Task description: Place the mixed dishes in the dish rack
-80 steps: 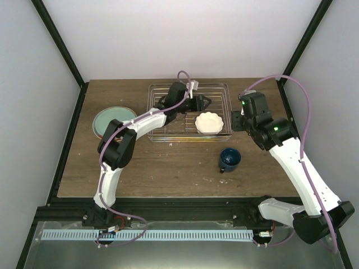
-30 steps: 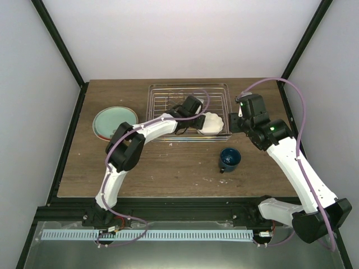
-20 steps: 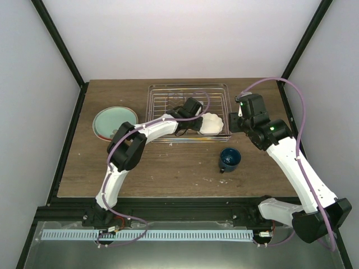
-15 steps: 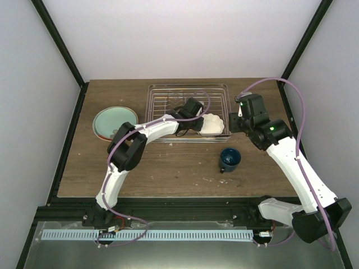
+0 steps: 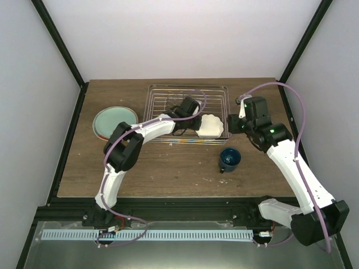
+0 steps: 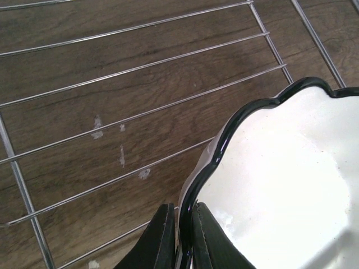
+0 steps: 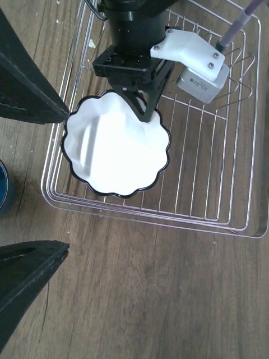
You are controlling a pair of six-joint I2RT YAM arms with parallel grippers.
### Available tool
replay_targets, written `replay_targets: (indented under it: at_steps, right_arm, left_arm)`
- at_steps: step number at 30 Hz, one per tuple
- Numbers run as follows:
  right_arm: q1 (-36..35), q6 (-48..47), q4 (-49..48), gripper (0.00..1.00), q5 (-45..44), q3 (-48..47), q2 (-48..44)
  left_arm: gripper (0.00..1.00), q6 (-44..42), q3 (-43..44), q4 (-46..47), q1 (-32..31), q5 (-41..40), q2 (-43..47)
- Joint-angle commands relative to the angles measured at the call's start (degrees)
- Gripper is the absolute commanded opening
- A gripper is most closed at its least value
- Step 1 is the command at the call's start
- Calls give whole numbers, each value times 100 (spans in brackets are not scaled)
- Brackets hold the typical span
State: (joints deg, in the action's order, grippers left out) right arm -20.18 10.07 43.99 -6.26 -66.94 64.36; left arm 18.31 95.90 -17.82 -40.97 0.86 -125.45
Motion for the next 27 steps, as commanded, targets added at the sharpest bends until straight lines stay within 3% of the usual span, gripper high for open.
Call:
replay_targets:
  at_steps: [1, 6, 9, 23, 27]
  right_arm:
    - [415, -18, -617, 58, 995, 243, -196]
    - [812, 34, -1173, 84, 1893, 625, -287]
    - [972, 99, -1440, 93, 2364, 825, -291]
    - [1003, 188, -1789, 94, 2633, 1057, 37]
    - [1000, 322, -2016, 100, 2831, 1086, 149]
  left_arm:
    - [0, 153, -362, 160, 227, 492, 486]
    - [0, 283, -732, 552, 479, 731, 839]
    - [0, 430, -939, 838, 611, 949, 983]
    - [0, 843, -527, 1284, 663, 1172, 696]
    - [0, 786, -650, 1397, 682, 1214, 941]
